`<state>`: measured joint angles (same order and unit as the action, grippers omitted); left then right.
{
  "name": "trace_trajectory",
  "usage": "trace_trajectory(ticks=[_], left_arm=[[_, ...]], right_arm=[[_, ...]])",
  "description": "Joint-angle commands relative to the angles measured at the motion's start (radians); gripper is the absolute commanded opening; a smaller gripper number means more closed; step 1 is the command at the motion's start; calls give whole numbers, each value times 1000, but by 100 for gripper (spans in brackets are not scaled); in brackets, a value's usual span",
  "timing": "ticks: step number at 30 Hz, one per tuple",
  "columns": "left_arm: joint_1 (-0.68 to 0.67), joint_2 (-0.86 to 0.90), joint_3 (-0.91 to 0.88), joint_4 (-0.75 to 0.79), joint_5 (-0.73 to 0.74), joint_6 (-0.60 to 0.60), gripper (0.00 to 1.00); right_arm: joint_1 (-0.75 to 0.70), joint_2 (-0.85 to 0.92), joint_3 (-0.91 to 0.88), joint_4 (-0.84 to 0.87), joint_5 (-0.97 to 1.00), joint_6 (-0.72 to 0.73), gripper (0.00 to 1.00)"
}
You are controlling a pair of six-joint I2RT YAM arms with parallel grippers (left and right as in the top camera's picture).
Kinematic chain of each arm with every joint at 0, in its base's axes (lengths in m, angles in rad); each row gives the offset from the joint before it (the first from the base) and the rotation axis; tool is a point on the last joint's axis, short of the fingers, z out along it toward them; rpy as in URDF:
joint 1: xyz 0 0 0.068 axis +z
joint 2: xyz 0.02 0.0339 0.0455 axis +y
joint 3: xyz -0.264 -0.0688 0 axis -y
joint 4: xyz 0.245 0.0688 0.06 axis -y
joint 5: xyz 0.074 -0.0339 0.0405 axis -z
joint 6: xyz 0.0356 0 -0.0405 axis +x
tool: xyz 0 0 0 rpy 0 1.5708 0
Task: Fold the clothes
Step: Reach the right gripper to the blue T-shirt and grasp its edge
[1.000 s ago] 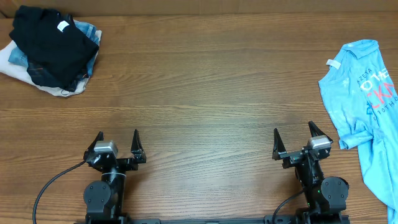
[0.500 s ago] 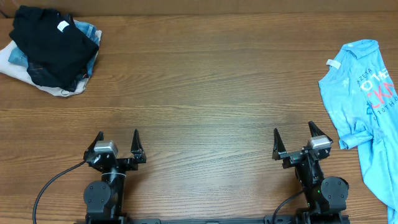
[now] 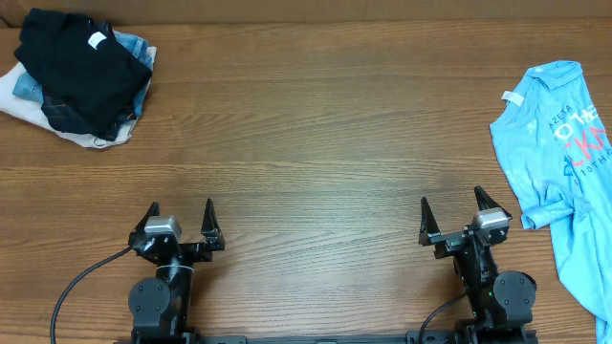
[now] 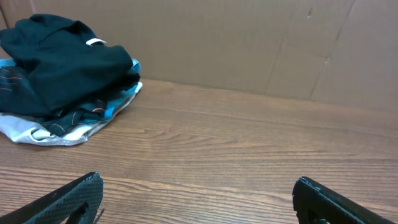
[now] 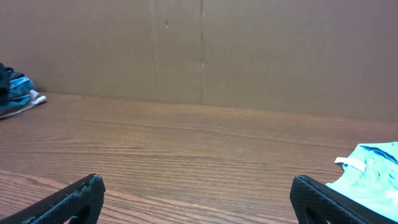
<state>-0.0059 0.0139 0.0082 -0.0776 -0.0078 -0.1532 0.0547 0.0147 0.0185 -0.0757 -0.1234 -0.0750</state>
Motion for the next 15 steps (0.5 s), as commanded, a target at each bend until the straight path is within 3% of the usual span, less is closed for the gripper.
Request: trace_trajectory(ticks=[1,7,11,15], left_arm=[[6,-9,-3,0,12,16,100],[6,-9,-3,0,12,16,100],[6,-9,-3,0,12,16,100],[6,-9,-3,0,12,16,100]], right_arm=[[2,-12,-11,28,-61,1,100],[2,-12,-11,19,-724,0,100],[2,-12,-11,34,-754,2,100],[2,-12,-10,260,-734,145,100]])
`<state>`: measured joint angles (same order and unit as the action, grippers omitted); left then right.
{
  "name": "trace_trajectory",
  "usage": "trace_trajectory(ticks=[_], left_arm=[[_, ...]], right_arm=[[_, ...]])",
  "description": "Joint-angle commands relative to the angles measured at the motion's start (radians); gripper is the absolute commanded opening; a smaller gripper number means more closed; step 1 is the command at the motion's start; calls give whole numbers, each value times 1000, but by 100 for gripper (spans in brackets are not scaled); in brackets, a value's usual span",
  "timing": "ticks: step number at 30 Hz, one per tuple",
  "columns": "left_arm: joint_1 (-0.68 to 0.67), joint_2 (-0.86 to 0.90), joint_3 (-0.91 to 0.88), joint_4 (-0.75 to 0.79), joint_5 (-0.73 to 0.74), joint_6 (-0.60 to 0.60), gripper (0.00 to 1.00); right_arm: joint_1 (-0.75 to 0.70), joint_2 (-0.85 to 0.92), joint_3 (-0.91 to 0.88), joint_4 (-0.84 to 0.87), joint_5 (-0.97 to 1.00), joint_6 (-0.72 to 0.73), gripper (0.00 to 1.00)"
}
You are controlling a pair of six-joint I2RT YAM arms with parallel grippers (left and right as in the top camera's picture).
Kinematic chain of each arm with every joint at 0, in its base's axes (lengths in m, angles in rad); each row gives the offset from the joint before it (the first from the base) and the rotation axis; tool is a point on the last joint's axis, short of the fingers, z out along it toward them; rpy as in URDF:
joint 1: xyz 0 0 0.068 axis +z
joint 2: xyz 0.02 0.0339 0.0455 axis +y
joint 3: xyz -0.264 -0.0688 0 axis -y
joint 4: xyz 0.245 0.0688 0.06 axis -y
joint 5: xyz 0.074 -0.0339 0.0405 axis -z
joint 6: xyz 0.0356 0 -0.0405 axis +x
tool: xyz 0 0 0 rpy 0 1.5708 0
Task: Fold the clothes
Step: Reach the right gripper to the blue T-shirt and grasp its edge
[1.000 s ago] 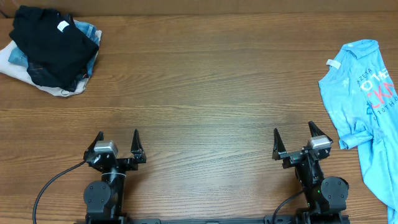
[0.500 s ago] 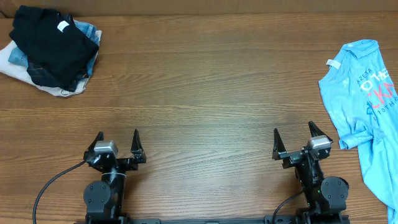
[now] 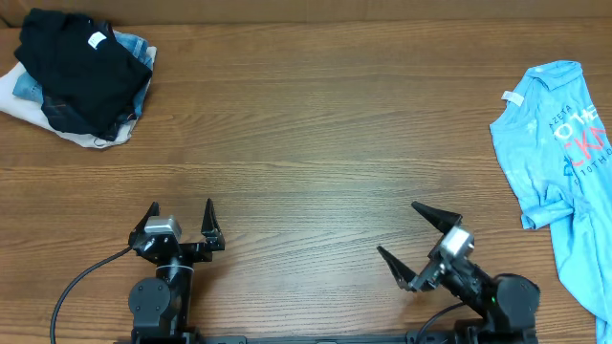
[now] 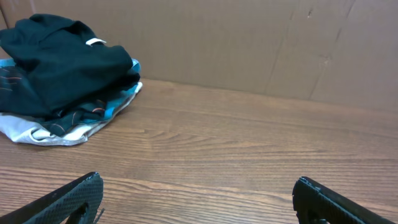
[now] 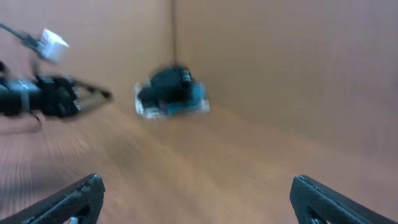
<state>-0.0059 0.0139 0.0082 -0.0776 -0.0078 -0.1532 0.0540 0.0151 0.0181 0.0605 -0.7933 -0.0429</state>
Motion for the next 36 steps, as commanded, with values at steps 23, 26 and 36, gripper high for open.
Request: trace_trajectory(ticks=[23,26,36], left_arm=[[6,-9,-3,0,12,16,100],[6,-9,-3,0,12,16,100],[6,-9,-3,0,12,16,100]], right_arm=[[-180,1067,1124,-416,828,-74,100],[-255,1316,1324,-617,771,-64,100],[-341,1779,1481,-770,790,-63,100]])
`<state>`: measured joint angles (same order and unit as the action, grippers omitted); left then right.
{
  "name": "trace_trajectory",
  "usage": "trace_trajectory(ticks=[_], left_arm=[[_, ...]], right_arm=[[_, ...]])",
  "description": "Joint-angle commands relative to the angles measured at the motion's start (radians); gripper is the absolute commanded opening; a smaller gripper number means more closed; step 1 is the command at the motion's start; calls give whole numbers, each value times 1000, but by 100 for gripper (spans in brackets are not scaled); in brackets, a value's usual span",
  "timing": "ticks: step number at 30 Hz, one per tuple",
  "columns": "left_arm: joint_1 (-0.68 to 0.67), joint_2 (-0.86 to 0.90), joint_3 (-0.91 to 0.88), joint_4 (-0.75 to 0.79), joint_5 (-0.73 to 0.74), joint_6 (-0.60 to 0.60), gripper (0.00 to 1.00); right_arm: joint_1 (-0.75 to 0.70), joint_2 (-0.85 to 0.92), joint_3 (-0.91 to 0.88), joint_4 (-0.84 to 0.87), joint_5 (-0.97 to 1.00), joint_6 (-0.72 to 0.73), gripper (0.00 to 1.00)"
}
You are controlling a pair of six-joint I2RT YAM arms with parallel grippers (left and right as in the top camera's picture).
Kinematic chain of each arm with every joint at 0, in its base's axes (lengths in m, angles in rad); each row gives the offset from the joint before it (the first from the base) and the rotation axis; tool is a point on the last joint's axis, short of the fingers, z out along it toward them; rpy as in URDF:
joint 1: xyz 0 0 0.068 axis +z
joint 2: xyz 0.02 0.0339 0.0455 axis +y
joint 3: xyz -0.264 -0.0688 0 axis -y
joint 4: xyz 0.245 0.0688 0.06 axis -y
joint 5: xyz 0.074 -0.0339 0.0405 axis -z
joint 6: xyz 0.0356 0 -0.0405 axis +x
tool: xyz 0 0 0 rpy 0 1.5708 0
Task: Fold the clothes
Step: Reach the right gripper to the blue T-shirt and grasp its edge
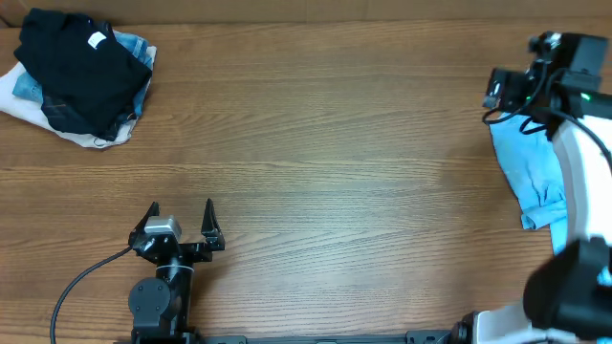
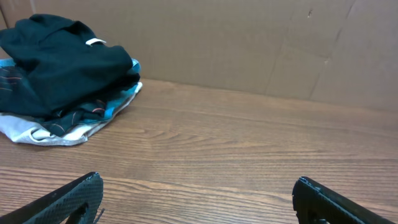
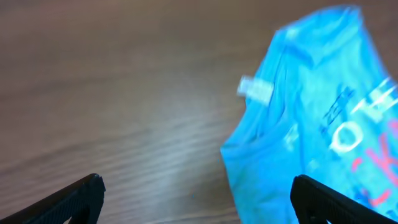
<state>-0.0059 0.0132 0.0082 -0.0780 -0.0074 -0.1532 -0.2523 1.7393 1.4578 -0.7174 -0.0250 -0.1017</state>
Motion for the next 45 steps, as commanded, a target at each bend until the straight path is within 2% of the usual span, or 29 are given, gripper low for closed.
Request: trace_trajectory(ticks=[1,10,18,21,27,30,45], left_arm=[[6,-8,-3,1,11,16,100],[6,-8,-3,1,11,16,100],[6,-8,-3,1,11,16,100],[6,-8,-3,1,11,16,100],[6,-8,-3,1,11,16,100],[6,-8,-3,1,11,16,100],[6,-8,-3,1,11,16,100]], right_arm=[[-44,83,41,8,28,-4,100],[-108,262,40,7,31,-24,99],[-108,341,40,5,31,-42,92],[-108,350,40,4,31,-41,86],[-108,350,34,8,31,-42,86],[-108,351,34,8,31,-42,83],[-108,359,34,7,30,-42,85]])
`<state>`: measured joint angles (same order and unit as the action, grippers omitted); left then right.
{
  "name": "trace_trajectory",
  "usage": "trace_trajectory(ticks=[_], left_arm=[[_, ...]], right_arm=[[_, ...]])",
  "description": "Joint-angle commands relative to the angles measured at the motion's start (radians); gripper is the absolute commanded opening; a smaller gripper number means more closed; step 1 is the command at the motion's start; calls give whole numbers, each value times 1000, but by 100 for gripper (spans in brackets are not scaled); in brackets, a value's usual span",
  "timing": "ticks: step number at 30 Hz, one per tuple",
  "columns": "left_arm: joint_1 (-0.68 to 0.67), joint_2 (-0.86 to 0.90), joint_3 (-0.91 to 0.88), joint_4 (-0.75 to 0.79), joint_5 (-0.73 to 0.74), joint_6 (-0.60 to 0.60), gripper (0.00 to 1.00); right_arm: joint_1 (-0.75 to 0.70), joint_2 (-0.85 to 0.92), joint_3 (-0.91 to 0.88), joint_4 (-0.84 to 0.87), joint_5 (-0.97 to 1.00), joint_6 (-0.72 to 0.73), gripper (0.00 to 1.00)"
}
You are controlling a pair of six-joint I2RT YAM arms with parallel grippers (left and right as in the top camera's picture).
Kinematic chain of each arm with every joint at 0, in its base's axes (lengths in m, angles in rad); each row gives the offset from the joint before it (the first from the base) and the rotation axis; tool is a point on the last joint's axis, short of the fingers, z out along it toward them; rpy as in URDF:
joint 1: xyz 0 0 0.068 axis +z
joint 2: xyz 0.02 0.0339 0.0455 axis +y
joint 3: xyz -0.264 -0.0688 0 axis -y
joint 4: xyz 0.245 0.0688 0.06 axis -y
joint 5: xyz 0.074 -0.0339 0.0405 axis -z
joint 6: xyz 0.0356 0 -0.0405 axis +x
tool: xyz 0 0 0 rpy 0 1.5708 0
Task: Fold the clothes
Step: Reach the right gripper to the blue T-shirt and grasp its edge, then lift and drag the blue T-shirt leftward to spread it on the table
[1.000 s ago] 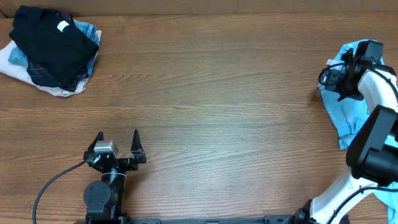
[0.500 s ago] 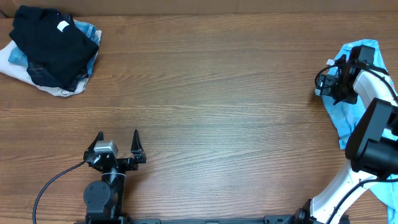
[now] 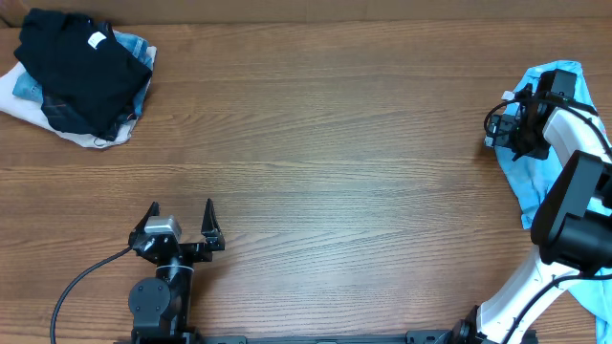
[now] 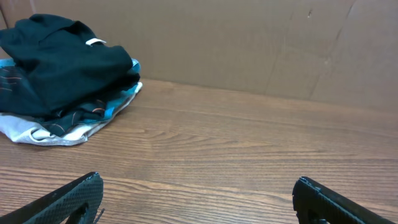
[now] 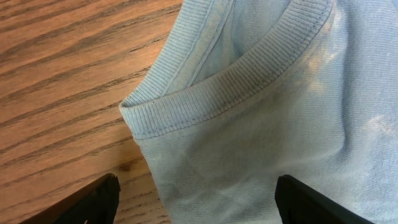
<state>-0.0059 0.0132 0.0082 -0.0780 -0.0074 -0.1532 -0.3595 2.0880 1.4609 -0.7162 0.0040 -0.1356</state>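
Note:
A light blue T-shirt [image 3: 537, 182] lies crumpled at the table's right edge. Its ribbed collar [image 5: 217, 93] fills the right wrist view. My right gripper [image 3: 509, 129] is low over the shirt just below the collar, open, with one finger [image 5: 102, 199] over the wood at the shirt's edge and the other [image 5: 305, 199] over the fabric. A pile of clothes [image 3: 81, 72] topped by a black garment [image 4: 62, 62] sits at the far left corner. My left gripper [image 3: 182, 227] rests open near the front edge, with nothing between its fingers [image 4: 81, 196].
The right arm [image 3: 574, 210] stretches from the front right up over the shirt, hiding part of it. A brown cardboard wall [image 4: 249, 43] stands behind the table. A black cable [image 3: 76, 282] runs from the left arm's base.
My right gripper was high above the shirt's collar end, seeing the whole neckline. Now it is down close on the collar, fingers still open. The left arm has not moved.
Both grippers rested open near the front edge, the shirt lying at the right. Then the right gripper had turned towards the left. Then it was high over the shirt at the far right, and now it is low at the collar.

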Motion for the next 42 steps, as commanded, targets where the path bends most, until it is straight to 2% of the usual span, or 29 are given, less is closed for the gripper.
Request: trace_trajectory(ticks=[1,7,9,14,19,22,25,32,42], left_arm=[[6,-8,-3,1,11,16,100],[6,-8,-3,0,12,16,100],[6,-8,-3,0,11,16,100],[6,-8,-3,1,11,16,100],[6,-8,-3,0,11,16,100],[6,-8,-3,0,11,16,100],[6,-8,-3,1,11,16,100],[6,-8,-3,0,11,16,100],[6,-8,-3,1,11,16,100]], right_arm=[[-1,15,31,5,1,-8,85],[-1,49,31,4,-9,-7,85],[-1,63,31,4,-10,-7,81],[-1,69,32,9,-36,-7,56],[1,69,32,11,-120,-6,20],[16,69,33,11,-192,-6,4],[52,69,36,16,-255,-6,4],[278,69,69,50,-359,24,4],[728,69,153,208,-366,305,4]])
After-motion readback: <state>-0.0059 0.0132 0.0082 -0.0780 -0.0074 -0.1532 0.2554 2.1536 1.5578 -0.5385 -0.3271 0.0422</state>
